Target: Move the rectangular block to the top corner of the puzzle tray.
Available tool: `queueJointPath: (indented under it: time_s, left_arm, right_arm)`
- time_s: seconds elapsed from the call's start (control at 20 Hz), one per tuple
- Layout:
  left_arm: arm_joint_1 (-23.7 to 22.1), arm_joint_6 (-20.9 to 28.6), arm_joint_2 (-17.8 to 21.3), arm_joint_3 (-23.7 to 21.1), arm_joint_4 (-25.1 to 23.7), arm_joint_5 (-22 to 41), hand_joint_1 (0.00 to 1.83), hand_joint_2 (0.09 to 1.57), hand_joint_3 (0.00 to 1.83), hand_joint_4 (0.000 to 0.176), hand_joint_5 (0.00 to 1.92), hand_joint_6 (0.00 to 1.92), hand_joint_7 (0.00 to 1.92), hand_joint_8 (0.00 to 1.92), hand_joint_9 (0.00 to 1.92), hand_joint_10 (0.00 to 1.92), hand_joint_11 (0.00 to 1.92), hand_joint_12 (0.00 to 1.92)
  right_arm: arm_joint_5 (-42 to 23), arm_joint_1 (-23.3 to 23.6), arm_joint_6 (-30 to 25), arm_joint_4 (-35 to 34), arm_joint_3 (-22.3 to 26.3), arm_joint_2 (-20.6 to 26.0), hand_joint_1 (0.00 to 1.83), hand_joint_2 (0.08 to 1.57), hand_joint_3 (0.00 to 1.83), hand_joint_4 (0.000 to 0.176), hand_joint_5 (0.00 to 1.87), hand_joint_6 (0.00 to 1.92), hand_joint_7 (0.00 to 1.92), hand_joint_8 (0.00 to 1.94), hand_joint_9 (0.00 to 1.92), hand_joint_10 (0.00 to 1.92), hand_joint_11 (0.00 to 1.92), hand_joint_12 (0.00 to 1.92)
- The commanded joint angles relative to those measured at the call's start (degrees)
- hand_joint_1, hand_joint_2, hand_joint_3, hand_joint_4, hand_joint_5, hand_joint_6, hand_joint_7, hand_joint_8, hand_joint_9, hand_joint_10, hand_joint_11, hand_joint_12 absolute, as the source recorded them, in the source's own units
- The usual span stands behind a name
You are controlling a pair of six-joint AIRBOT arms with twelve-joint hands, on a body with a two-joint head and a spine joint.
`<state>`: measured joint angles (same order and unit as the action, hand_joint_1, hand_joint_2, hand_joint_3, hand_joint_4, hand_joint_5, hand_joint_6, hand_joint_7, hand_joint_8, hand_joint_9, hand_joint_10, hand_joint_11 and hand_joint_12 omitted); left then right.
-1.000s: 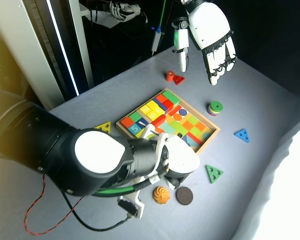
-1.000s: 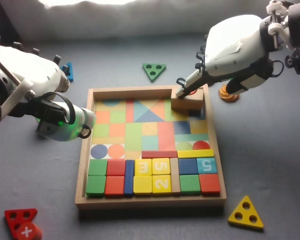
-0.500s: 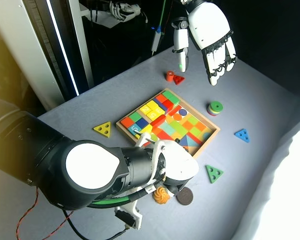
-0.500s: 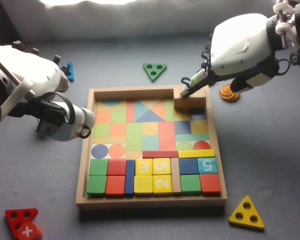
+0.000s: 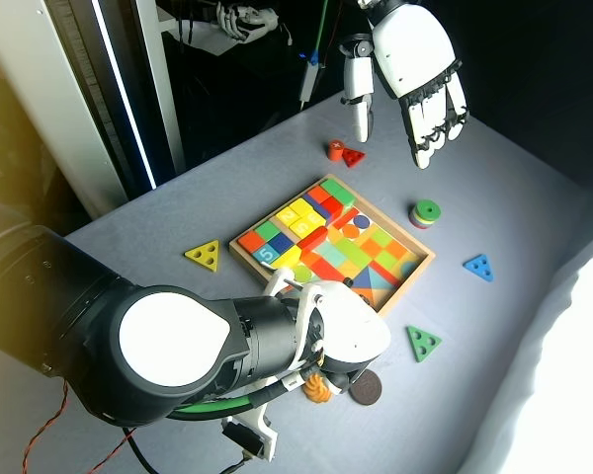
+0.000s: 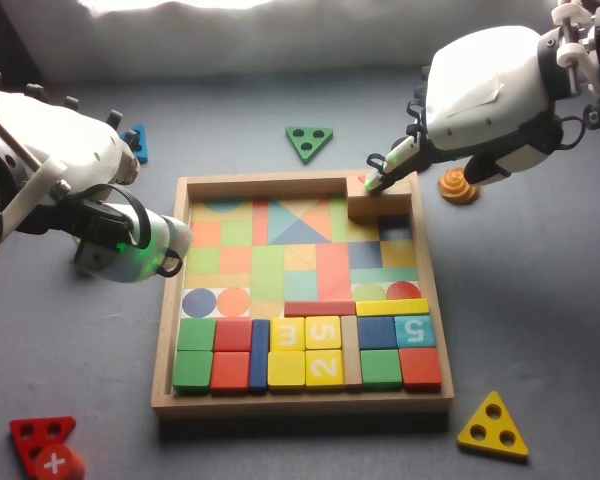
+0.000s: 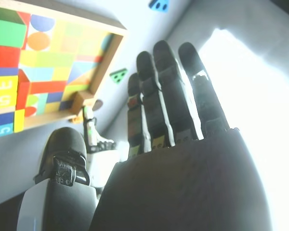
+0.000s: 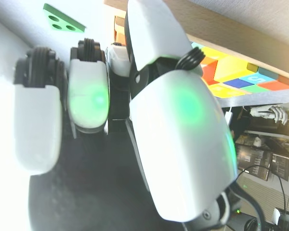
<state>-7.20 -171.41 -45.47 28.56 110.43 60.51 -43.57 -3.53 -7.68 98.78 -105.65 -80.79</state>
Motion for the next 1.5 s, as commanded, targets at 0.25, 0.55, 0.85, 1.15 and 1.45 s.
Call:
queueJointPath:
  time_s: [0.25, 0.55, 0.85, 1.15, 1.45]
  left_arm:
    - [-0.41, -0.31, 0.79, -0.20, -4.72, 0.14, 0.00, 1.33, 0.00, 0.000, 0.35, 0.01, 0.54, 0.01, 0.53, 0.00, 0.11, 0.70]
    - [-0.41, -0.31, 0.79, -0.20, -4.72, 0.14, 0.00, 1.33, 0.00, 0.000, 0.35, 0.00, 0.54, 0.00, 0.52, 0.00, 0.08, 0.74]
    - [-0.41, -0.31, 0.79, -0.20, -4.72, 0.14, 0.00, 1.33, 0.00, 0.000, 0.35, 0.00, 0.53, 0.00, 0.52, 0.00, 0.08, 0.74]
    - [-0.49, -0.31, 0.79, -0.20, -4.57, 0.14, 0.00, 1.33, 0.00, 0.000, 0.35, 0.00, 0.53, 0.00, 0.52, 0.00, 0.08, 0.74]
    - [-0.79, -0.31, 0.78, -0.19, -4.11, 0.10, 0.00, 1.32, 0.00, 0.000, 0.36, 0.00, 0.55, 0.01, 0.53, 0.01, 0.09, 0.74]
  right_arm:
    - [0.85, 0.68, 0.60, -1.49, -0.49, 0.26, 1.74, 1.17, 0.00, 0.000, 0.58, 0.01, 1.25, 1.94, 1.56, 1.92, 1.80, 1.92]
    - [1.29, 2.64, 0.39, -1.49, -0.51, -0.88, 1.76, 1.18, 0.00, 0.000, 0.59, 0.02, 1.21, 1.94, 1.55, 1.92, 1.78, 1.92]
    - [1.70, 7.22, -1.23, -1.52, -0.52, -1.60, 1.74, 1.18, 0.00, 0.000, 0.56, 0.00, 1.28, 1.94, 1.55, 1.92, 1.78, 1.92]
    - [0.86, 10.95, -6.38, -1.51, -0.50, -0.80, 1.74, 1.17, 0.00, 0.000, 0.60, 0.01, 1.29, 1.94, 1.58, 1.92, 1.79, 1.92]
    - [0.30, 13.40, -11.06, 2.10, -0.47, 0.87, 1.74, 1.19, 0.00, 0.000, 0.58, 0.01, 1.23, 1.94, 1.54, 1.92, 1.78, 1.92]
